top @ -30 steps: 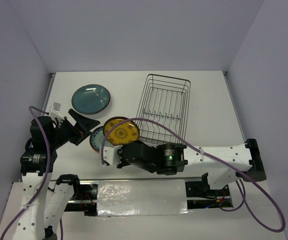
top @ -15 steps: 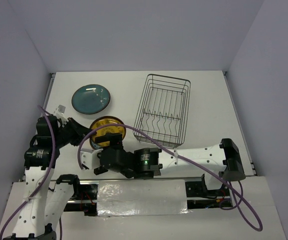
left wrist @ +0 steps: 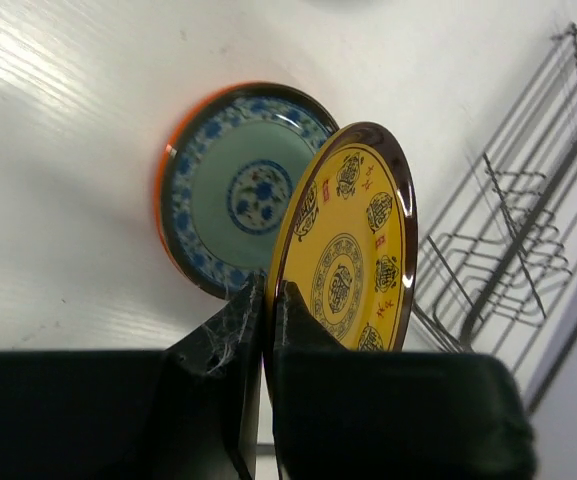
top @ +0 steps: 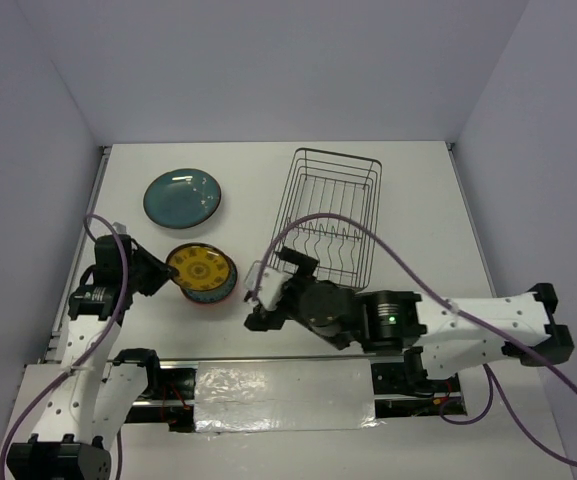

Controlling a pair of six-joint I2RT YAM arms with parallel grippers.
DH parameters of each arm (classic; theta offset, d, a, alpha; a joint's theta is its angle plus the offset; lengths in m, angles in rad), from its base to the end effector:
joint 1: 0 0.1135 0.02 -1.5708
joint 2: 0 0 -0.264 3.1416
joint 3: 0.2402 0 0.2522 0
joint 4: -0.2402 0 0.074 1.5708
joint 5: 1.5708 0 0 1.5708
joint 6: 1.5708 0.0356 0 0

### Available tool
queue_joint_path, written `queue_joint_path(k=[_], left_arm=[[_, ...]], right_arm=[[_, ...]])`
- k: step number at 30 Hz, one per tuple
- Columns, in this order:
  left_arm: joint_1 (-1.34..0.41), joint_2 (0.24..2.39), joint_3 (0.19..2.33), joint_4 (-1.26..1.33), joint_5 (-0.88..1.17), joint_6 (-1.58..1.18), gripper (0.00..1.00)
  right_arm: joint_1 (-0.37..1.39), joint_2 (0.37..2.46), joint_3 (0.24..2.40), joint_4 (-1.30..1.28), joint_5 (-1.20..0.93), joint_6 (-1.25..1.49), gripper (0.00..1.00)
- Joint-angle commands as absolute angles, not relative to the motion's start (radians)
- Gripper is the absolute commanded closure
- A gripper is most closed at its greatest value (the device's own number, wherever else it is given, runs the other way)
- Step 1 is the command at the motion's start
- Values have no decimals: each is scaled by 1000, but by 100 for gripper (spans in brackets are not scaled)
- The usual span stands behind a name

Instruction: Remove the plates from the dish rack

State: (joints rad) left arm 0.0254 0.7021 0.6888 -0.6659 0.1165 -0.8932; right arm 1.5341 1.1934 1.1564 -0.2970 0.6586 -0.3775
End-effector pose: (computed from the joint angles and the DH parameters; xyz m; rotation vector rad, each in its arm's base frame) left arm 0.1493 -0.0003 0.2720 -0.9675 2.1016 -0.5870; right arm 0.0315 0.2653 0.3763 -1.2075 1.3843 0.1834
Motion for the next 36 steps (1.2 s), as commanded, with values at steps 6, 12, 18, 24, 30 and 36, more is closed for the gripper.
queue_joint_path(k=[6,12,18,24,30,36], left_arm=[[23,773,612,-486,38,-917,78],[23,808,535,-407,93,-917,37],[21,812,598,-514,107,-842,1],[21,729,859,-727,-53,-623,0],[23,690,1022,-810,-405,-486,1],[21,591,925,-698,-444,-445,1]], right_arm=[[1534,956,1049,-256,627,-219,0],[1534,940,1049,-284,646,-206,0],[1526,1000,1136,-432,881,-62,0],[1392,970,1276,-865,1051,572,0],[1276,711,1149,-902,994,672,0],[1278,612,1199,-1207,1075,845,0]])
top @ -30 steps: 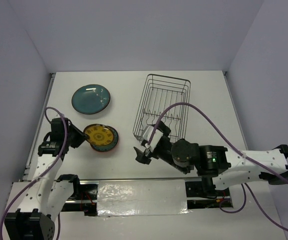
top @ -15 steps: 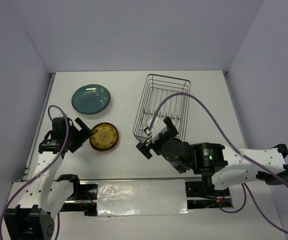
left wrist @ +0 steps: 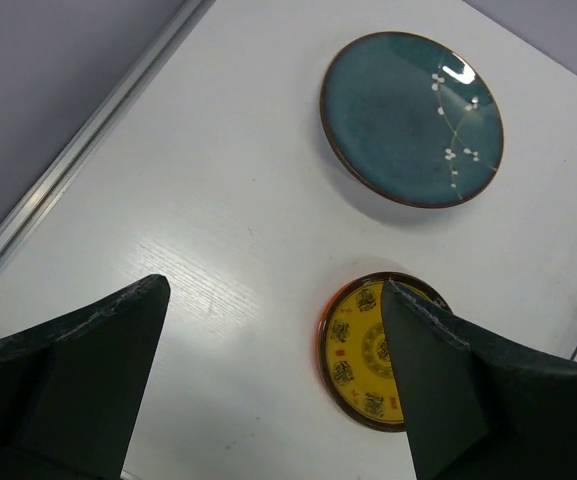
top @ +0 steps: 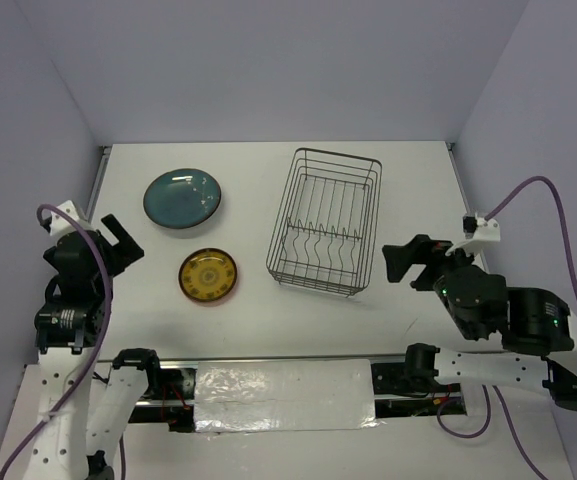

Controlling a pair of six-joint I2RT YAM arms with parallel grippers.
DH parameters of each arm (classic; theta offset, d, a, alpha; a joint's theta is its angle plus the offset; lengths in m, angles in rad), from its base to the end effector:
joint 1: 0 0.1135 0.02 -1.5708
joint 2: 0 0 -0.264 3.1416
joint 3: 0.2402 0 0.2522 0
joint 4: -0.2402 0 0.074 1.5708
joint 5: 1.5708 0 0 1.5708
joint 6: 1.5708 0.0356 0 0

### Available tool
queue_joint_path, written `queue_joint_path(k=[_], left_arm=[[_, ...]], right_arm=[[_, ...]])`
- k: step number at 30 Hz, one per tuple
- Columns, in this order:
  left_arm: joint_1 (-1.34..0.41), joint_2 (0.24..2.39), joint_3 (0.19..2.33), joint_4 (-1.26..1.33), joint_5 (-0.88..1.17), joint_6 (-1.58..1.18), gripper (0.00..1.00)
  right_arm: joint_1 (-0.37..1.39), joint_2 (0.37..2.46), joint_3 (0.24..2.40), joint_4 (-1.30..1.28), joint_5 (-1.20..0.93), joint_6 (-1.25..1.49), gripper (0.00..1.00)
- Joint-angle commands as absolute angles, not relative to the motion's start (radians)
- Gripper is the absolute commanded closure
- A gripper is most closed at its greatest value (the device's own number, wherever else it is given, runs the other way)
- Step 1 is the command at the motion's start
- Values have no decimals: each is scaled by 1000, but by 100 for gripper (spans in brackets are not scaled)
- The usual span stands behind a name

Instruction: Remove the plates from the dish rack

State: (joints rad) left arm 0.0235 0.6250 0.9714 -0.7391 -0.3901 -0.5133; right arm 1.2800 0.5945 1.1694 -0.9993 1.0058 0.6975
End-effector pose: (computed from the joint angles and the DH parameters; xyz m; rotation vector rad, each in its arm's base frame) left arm 0.1144 0.0162 0.3666 -0.7521 1.7807 0.0568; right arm 0.0457 0.0480 0.4066 0.0904 1.8091 0.4042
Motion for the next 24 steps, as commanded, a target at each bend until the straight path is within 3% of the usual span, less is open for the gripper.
queue_joint_path(k=[1,6,24], left_arm=[[21,554,910,-678,-424,-439,1],[21,483,873,-607,-316,-399,0],[8,457,853,-607,-307,-414,0]], right_arm=[[1276,614,1230,-1245,1084,873,0],[1276,606,1273,-1382,1127,873,0],[1276,529,1224,-1350,1120,844,0]])
